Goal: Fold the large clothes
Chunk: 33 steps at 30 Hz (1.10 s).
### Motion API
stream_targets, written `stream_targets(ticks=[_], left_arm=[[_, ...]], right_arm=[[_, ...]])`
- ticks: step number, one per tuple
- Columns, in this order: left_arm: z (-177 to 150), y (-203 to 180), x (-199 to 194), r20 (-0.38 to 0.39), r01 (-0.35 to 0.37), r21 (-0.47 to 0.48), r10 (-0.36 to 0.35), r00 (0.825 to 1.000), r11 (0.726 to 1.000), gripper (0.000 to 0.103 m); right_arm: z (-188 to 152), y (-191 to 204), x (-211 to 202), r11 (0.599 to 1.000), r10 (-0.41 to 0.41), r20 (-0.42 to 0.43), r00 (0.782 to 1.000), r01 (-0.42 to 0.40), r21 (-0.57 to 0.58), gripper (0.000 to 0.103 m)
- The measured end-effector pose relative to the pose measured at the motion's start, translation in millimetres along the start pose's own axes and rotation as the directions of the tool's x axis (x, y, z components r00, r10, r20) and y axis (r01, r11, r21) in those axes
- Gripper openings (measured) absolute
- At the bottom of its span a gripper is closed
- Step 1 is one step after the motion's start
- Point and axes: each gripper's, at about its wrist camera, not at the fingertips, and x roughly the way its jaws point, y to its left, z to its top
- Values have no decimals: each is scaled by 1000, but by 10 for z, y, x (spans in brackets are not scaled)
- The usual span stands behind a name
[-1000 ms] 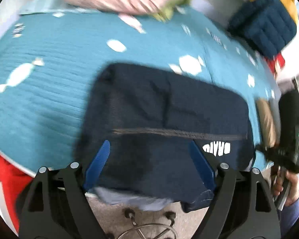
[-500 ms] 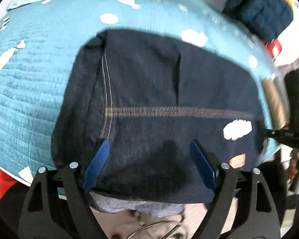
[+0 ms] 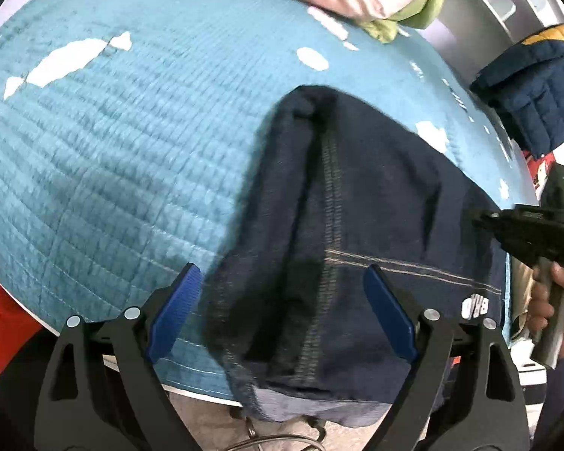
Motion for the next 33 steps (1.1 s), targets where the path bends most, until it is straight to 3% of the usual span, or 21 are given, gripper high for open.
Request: stream_targets(ticks=[4,8,14,16,20,23,27,28,33], left_arm=[[27,106,83,-31,11,-20,-12,999,1000,89],[67,91,76,-30,8,-23,-9,1000,1000,90],[68,89,57,-30,19,-32,-20,999,999,90],[34,109,29,-34,22,-46,-24,999,999,90],[-14,105,-67,-42,28,-61,-30,999,998,90],[-94,133,-159,-40,38,-81,-42,998,996,90],[-213,218,-208,-47,32,-112,-37,998,993,90],[-229,241,-204,-51,37,-127,-44,998,991,90],[-252,349,-149,-85,80,-212,-100,991,974,90]], right_arm=[[90,-224,258,993,63,-14,998,-61,104,0],[17,-252,139,993,69,6,998,-70,91,0],[-673,-235,-145,994,56,-39,998,-52,92,0],[-837,-318,-102,993,57,-17,998,-55,108,0],[-814,-401,109,981,82,7,997,-82,174,0],[-861,-371,-17,984,95,12,995,-96,152,0],[-1237,-410,-195,989,83,-31,996,-79,123,1],[-1375,-468,-125,988,84,-76,994,-73,137,0],[-1498,-749,93,956,189,-58,980,-171,237,0]])
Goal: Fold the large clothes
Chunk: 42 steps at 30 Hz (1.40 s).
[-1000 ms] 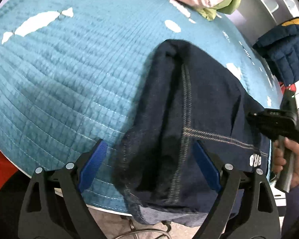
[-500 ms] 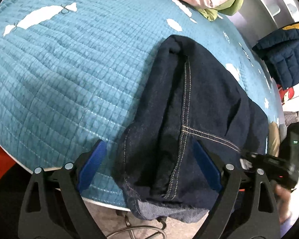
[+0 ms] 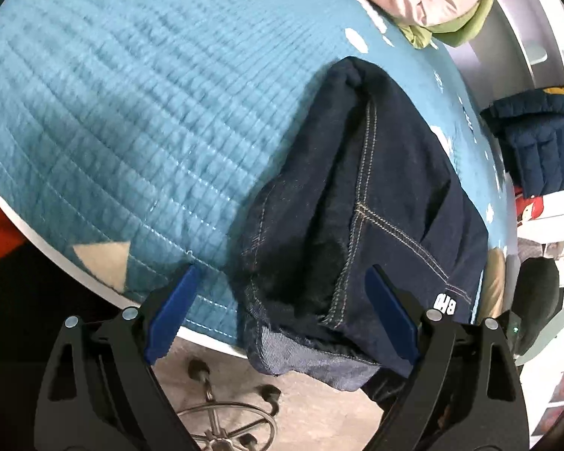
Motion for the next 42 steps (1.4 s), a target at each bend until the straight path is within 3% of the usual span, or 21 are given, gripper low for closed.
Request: stream_targets(ticks=[6,14,19,23,27,30,33,35,37,39,42], left_arm=[[-80,-69,26,-23,-31,8,32,999,999,90],[-337,-61,166,-81,-9,-52,5,997,999,90],[-411,39,246,-101,32,-146,-47,994,989,90],[-427,-42,236,-74,41,-119,-50,996,992,89],[-439,-125,204,-67,36,-99,-43,997,994,80],[-438,-148,166,-64,55,-95,-62,996,994,68],[-428,-244,120,-68,109,-52,-112,991,993,41],[-417,-329,90,-61,101,-10,-102,993,995,31],[-390,-372,50,-60,104,6,-104,993,995,25],[-370,-380,-17,-55,128,2,-127,990,992,22],[-337,-438,-161,-38,147,34,-146,989,989,14]], right_arm=[[-51,74,-107,999,0,20,1000,1,-52,1],[-183,-79,-163,997,67,43,997,-65,-46,3],[-200,-32,-184,995,57,46,997,-53,-88,7],[-223,20,-182,991,54,56,997,-47,-122,12],[-268,110,-220,982,11,87,996,5,-188,23],[-325,206,-249,965,-32,129,991,64,-255,31],[-404,303,-257,932,-85,173,981,140,-335,35],[-508,446,-255,880,-129,229,965,218,-422,37],[-629,582,-230,820,-147,279,949,275,-502,40],[-813,762,-178,728,-157,347,925,346,-591,50],[-1080,983,-79,607,-137,423,896,413,-678,55]])
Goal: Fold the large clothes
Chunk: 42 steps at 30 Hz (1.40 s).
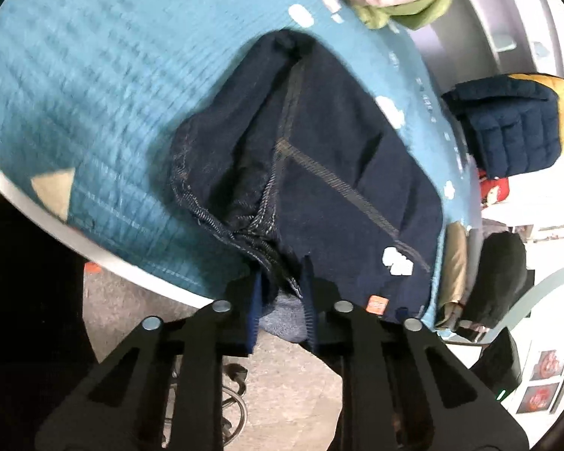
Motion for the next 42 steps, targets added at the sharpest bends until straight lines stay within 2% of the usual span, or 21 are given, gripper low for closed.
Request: stream_targets(ticks=[1,3,9,12,15,17,19,20,21,23,25,26,29,31,32,33,34,36,37,40,42], left_arm=[[17,-55,-50,6,7,18,-7,1000,1000,14],[36,-129,-94,7,23,31,-23,1000,999,14],[48,-342,-170,-1,41,93,-41,999,995,13],[53,-344,-185,-14,48,100,-46,999,994,13],[66,-341,-203,-25,49,102,-47,999,994,13],[67,-370,-219,-30,53,117,-49,998,992,14],[77,-409,-228,-32,49,133,-45,998,990,14],[83,-421,-236,-33,50,139,-45,998,989,14],[97,-443,-260,-31,67,145,-64,998,987,14],[138,-472,-346,-15,113,142,-112,994,983,25],[189,-495,-485,28,149,141,-154,988,979,67],[209,-506,-572,68,152,143,-163,984,978,73],[283,-498,-804,183,136,136,-160,970,981,76],[325,-453,-869,249,58,101,-81,965,993,84],[352,-438,-837,267,-21,81,-1,964,997,84],[394,-446,-721,242,-90,80,68,968,993,84],[440,-462,-554,193,-124,86,105,976,989,84],[480,-547,-227,94,-149,110,139,986,983,83],[503,-666,-38,56,-133,139,126,990,981,82],[585,-1082,138,79,-70,183,56,995,981,82],[613,-1447,203,86,-53,258,32,996,965,82]], right_arm=[[-12,120,0,999,-8,17,1000,9,-51,56],[-53,347,25,988,-37,50,998,44,-146,71],[-214,909,189,899,-136,176,975,196,-391,77],[-203,1072,298,842,-196,257,946,297,-450,78],[-134,1151,482,815,-217,259,941,321,-483,78],[-99,1177,545,795,-250,282,926,362,-486,77],[-50,1180,558,802,-241,282,929,354,-481,49],[-26,1162,571,805,-244,276,930,352,-478,21],[4,1124,581,818,-236,250,939,331,-470,12],[46,1039,519,856,-205,227,952,286,-430,10],[94,968,438,886,-179,212,961,251,-389,10],[137,918,393,907,-160,201,966,224,-357,9],[287,654,216,976,-64,169,984,98,-197,10],[382,432,105,997,5,162,987,6,-71,10],[398,385,48,999,29,164,986,-24,-29,10],[425,262,-11,997,63,171,983,-70,39,10],[431,179,-66,990,91,176,980,-108,90,10],[437,-14,-152,962,147,196,970,-186,201,10],[457,-69,-200,952,157,204,966,-203,228,10],[403,-247,-383,927,169,249,954,-240,288,10],[352,-425,-535,907,161,285,945,-256,336,10]])
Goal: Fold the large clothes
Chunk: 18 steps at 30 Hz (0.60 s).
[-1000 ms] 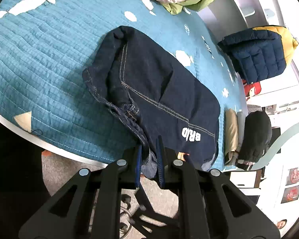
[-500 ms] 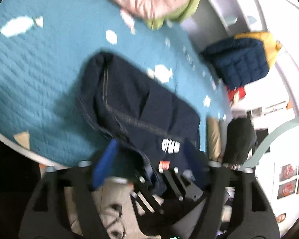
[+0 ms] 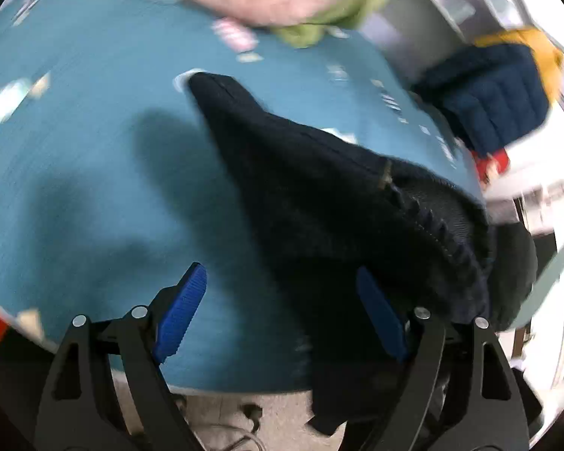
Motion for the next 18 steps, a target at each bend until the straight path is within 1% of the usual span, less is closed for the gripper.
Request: stream_targets(ticks=[1,3,5,6,7,9,11,13,14,15,16,18], left_arm=[[51,-224,31,4,16,49,-17,1000,999,82],[90,-601,116,-7,58,117,-57,998,992,82],[73,-925,242,-28,81,175,-77,997,981,83],[48,-1094,312,-34,90,210,-85,996,974,85],[3,-1287,417,-45,102,245,-94,995,964,86],[-86,-1531,626,-91,123,283,-101,991,951,85],[-218,-1772,840,-136,140,321,-101,986,937,85],[-343,-1884,978,-163,155,347,-103,981,925,85],[-391,-1911,1018,-166,149,360,-94,982,921,85],[-432,-1906,1052,-164,137,367,-81,983,920,85],[-456,-1864,1094,-155,98,367,-43,987,925,85],[-504,-1747,1152,-146,27,352,26,989,936,85]], right_arm=[[28,-75,-85,1000,2,16,1000,-3,30,10],[76,-294,-290,994,0,56,998,-6,113,10],[85,-502,-468,983,-11,89,996,-6,183,10],[78,-629,-570,975,-24,105,994,0,221,10],[71,-720,-635,969,-35,114,993,6,247,11],[8,-977,-789,950,-68,133,989,24,311,11],[-67,-1174,-899,936,-112,136,984,59,346,11],[-180,-1417,-960,903,-141,114,983,81,422,11],[-249,-1555,-951,875,-139,92,986,79,478,11],[-347,-1748,-878,833,-128,30,991,91,545,12],[-408,-1860,-806,815,-121,-15,993,108,570,12],[-542,-2055,-720,767,-107,-65,992,124,629,14]])
